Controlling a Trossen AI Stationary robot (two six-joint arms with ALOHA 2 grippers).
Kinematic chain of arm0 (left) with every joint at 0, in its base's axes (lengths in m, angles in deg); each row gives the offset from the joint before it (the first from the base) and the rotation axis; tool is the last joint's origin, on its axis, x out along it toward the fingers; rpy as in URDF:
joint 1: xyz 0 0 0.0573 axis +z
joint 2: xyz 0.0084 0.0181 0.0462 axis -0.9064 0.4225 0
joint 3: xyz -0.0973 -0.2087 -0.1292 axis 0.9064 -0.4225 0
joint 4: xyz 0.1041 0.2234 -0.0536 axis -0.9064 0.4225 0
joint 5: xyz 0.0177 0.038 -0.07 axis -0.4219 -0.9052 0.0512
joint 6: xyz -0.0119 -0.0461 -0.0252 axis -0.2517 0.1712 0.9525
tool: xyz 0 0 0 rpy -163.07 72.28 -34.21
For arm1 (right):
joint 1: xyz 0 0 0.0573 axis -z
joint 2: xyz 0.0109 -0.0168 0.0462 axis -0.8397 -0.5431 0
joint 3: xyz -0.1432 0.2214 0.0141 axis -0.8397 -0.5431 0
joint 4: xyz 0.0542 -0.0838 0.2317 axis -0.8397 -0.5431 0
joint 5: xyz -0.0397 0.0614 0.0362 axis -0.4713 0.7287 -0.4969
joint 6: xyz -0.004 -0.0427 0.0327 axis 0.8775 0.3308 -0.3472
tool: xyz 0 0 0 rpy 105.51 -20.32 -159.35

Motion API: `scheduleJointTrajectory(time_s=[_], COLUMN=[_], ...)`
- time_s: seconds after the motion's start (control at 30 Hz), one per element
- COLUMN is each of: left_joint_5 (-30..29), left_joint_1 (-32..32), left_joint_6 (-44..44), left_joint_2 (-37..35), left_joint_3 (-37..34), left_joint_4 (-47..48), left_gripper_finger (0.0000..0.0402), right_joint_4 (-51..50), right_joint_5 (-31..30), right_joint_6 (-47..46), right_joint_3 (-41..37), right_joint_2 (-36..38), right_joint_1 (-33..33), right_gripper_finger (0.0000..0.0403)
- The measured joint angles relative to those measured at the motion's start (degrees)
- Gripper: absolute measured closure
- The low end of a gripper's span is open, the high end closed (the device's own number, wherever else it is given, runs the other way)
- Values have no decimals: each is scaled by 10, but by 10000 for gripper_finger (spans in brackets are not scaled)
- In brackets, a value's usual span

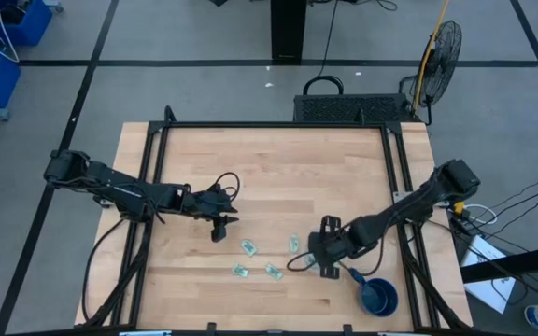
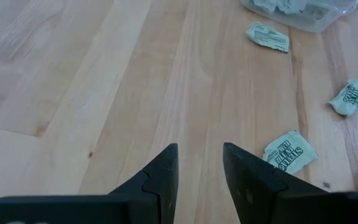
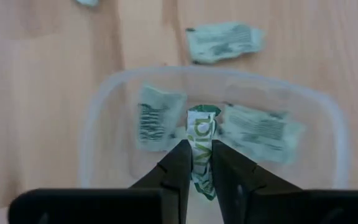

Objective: Pick and place Stevia / Truvia into bins
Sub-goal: Put the truvia packet into the transparent container, then put the stevia packet into the transparent container

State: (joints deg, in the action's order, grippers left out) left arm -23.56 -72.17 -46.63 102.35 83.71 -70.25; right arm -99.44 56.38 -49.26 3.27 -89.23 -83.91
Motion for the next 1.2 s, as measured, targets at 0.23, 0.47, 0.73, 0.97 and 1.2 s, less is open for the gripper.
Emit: scheduleJointTrajectory(time_s=[0.23, 0.47, 0.73, 0.97, 1.2], left_joint_5=[0, 0, 0, 1, 1], left_joint_1=[0, 0, 0, 0, 0], left_joint_6=[14, 13, 11, 9, -3], left_joint_2=[0, 0, 0, 0, 0], left_joint_3=[0, 0, 0, 0, 0], left_joint_4=[-1, -1, 0, 1, 2], left_gripper_finger=[268, 268, 268, 268, 268], right_joint_4=[8, 65, 193, 215, 142], right_joint_5=[12, -22, -25, 108, 147], right_joint_6=[18, 72, 200, 140, 156], right_joint_3=[0, 1, 1, 1, 10], right_joint_2=[-14, 36, 33, 7, -4], right_joint_1=[8, 11, 75, 173, 189], right_gripper_finger=[290, 248, 228, 230, 231])
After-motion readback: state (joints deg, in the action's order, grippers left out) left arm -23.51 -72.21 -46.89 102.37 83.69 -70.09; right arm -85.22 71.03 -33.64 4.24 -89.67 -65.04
